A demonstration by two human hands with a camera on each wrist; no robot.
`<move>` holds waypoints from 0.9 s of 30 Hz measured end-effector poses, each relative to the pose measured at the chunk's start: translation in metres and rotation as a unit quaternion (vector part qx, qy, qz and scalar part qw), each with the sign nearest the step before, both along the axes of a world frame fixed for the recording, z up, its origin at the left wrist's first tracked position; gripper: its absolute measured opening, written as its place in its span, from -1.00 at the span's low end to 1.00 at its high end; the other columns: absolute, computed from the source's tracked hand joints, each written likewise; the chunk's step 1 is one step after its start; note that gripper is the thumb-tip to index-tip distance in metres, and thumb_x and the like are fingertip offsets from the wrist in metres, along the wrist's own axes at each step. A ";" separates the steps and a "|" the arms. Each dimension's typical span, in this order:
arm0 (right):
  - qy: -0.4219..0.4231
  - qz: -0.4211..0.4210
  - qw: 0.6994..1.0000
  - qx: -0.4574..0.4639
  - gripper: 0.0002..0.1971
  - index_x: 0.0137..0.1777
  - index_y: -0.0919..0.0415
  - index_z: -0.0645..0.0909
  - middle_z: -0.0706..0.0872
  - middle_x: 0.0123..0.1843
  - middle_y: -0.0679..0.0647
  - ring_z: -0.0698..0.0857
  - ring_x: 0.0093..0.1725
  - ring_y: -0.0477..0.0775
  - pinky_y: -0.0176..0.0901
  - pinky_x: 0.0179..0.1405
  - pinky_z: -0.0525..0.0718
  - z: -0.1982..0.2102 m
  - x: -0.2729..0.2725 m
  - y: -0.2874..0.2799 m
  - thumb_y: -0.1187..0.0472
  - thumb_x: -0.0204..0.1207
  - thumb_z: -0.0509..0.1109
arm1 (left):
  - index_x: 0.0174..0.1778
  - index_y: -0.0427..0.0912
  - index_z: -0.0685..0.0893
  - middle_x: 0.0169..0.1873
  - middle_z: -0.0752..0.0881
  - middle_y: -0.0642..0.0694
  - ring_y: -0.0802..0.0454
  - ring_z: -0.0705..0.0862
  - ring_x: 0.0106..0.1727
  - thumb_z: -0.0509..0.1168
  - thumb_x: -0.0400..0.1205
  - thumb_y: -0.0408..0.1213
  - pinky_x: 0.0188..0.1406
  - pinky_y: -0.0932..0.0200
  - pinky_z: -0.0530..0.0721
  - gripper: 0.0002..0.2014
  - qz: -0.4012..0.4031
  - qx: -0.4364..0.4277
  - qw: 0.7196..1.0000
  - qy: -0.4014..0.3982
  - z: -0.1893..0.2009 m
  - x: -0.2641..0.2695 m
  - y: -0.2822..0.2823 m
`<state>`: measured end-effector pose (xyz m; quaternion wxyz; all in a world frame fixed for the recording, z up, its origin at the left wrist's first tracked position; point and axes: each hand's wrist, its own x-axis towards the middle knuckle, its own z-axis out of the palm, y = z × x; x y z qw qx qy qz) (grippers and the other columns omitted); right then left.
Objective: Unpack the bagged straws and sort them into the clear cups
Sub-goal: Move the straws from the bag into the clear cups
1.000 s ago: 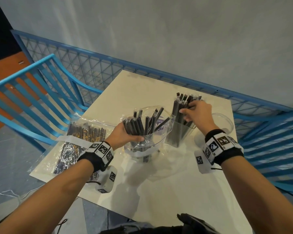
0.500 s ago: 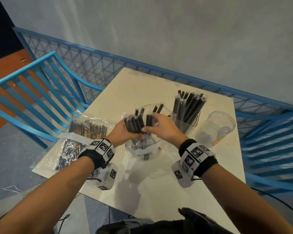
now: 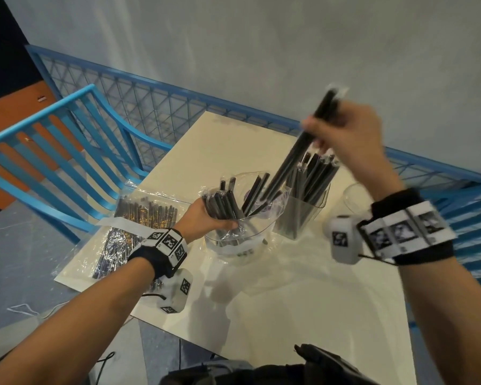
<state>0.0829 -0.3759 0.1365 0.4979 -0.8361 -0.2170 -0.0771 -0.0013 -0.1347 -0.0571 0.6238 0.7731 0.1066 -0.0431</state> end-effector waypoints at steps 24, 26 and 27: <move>0.132 -0.118 0.971 -0.158 -0.79 0.11 0.35 0.63 0.75 -0.10 0.22 0.69 -0.38 0.03 -0.45 -0.49 0.64 -0.133 0.038 -0.020 0.28 0.54 0.47 | 0.19 -0.17 0.70 0.04 0.84 -0.08 0.03 0.79 0.13 0.69 0.27 -0.34 0.30 -0.02 0.69 -0.44 0.007 0.000 1.000 -0.009 -0.001 0.000 -0.003; 0.149 -0.119 0.969 -0.156 -0.76 0.11 0.39 0.63 0.77 -0.11 0.25 0.67 -0.43 0.00 -0.51 -0.58 0.61 -0.129 0.039 -0.021 0.29 0.51 0.50 | 0.16 -0.15 0.71 0.02 0.84 -0.08 0.03 0.79 0.12 0.69 0.27 -0.34 0.29 0.00 0.69 -0.46 0.006 0.002 1.000 -0.012 -0.002 0.000 -0.003; 0.157 -0.114 0.968 -0.157 -0.73 0.11 0.42 0.63 0.78 -0.13 0.27 0.67 -0.45 -0.02 -0.53 -0.59 0.60 -0.126 0.038 -0.022 0.29 0.48 0.52 | 0.16 -0.15 0.71 0.02 0.84 -0.08 0.03 0.80 0.12 0.69 0.26 -0.34 0.28 0.01 0.70 -0.46 0.006 0.001 1.000 -0.013 -0.003 0.000 -0.003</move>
